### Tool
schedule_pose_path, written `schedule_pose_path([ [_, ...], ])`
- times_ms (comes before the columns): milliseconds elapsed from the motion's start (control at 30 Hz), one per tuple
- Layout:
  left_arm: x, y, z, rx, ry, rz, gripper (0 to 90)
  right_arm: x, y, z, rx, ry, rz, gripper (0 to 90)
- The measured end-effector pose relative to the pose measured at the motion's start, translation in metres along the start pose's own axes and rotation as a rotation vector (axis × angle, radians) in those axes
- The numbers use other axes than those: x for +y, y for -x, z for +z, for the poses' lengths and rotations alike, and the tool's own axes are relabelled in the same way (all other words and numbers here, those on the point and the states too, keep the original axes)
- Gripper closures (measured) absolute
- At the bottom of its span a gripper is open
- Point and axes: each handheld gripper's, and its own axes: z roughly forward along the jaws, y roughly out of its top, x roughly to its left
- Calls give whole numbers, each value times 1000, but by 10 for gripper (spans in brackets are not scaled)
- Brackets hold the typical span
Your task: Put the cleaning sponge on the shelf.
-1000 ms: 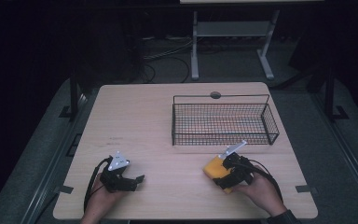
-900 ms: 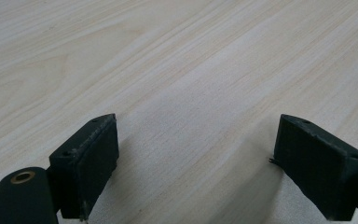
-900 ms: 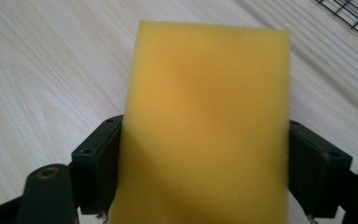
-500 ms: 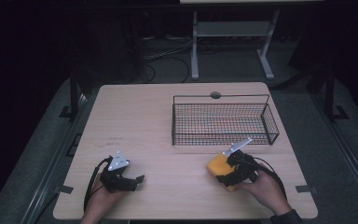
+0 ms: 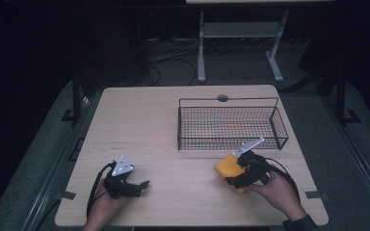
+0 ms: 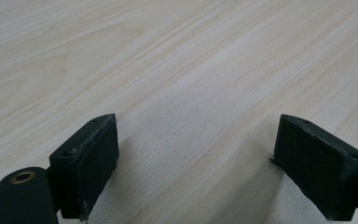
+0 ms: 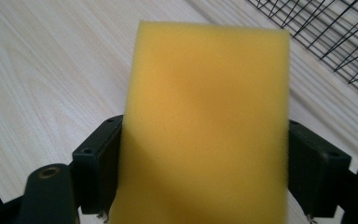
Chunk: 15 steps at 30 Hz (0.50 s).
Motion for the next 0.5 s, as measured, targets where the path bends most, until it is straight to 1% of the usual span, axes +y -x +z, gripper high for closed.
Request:
schedule_pose_path([
  [200,0,0,0,0,0,0,131,3,2,-6,-4,8,-1,219],
  [500,0,0,0,0,-3,-1,131,12,8,-21,-17,33,0,219],
])
